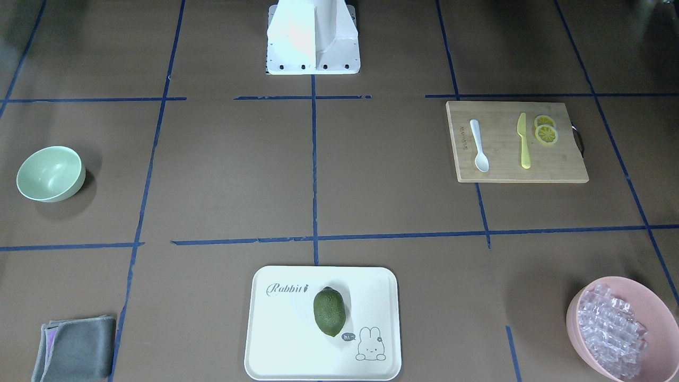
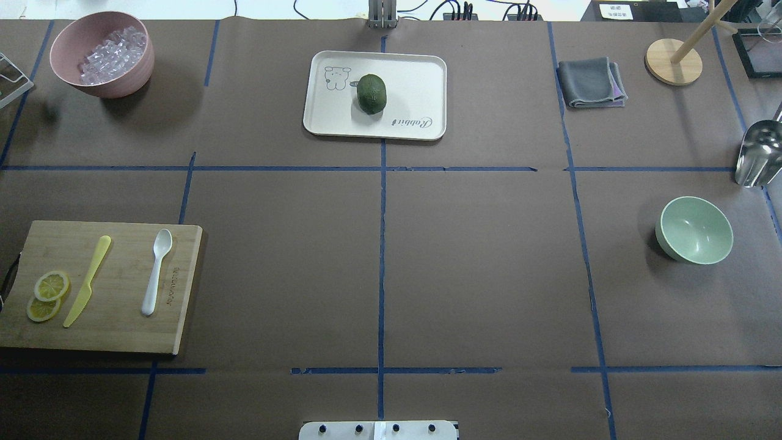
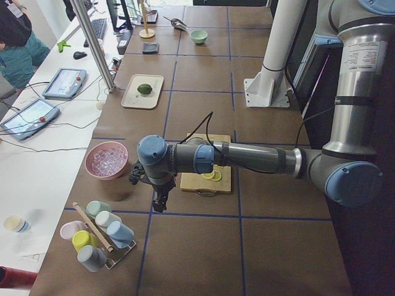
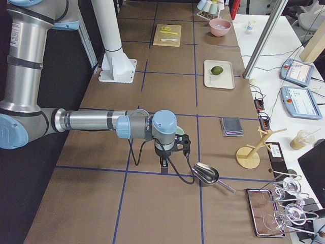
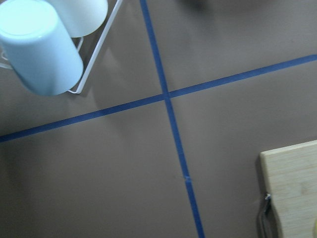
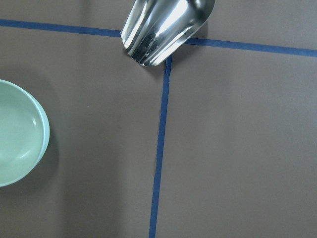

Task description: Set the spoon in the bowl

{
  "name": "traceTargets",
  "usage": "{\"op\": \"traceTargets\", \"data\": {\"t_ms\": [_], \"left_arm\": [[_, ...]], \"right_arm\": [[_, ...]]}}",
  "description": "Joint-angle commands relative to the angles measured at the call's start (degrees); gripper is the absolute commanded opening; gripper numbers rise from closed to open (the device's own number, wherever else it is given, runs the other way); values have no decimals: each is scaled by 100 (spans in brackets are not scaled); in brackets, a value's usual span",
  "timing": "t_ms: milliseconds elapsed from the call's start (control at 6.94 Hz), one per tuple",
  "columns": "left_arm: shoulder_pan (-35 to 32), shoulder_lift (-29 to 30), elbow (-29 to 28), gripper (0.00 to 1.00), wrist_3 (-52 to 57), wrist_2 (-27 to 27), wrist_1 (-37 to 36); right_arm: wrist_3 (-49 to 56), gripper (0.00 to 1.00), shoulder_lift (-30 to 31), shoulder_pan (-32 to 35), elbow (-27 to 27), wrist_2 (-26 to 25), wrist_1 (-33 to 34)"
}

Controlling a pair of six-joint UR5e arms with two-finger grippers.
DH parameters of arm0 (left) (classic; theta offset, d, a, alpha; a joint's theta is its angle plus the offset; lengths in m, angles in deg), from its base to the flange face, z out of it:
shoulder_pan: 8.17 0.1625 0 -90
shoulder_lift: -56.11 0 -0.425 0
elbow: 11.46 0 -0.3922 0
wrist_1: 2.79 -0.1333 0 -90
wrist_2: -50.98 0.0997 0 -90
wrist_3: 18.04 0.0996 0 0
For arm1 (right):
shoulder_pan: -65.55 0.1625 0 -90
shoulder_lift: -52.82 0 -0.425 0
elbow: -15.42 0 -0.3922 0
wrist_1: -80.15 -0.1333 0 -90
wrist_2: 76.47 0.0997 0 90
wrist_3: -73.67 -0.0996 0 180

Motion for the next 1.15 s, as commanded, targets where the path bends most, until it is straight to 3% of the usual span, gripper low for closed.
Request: {"op": "traceTargets", "data": {"t_ms": [0,144,288,432,720,864,1008], "left_arm": [[9,9,-45,100,-45,9,2],[9,9,-54,100,-37,9,2],[9,9,-72,100,-37,9,10],[9,9,-89,100,-45,9,19],[9,0,-81,100,-37,-9,2],[17,-8,-89,100,-28,0,10],[18,-8,-72,100,-28,-9,11]], "right_arm": [[-10,100,-122,-17,-26,40,-4],[-11,100,-237,-52,-18,284,-13],[-71,100,-316,-192,9,539,-422],[-925,100,-326,-594,52,576,-1070],[-2553,100,-334,-1464,620,436,-2851],[-2942,100,-456,-1850,1094,122,-3478],[-3198,98,-588,-2237,1412,-264,-3633]]}}
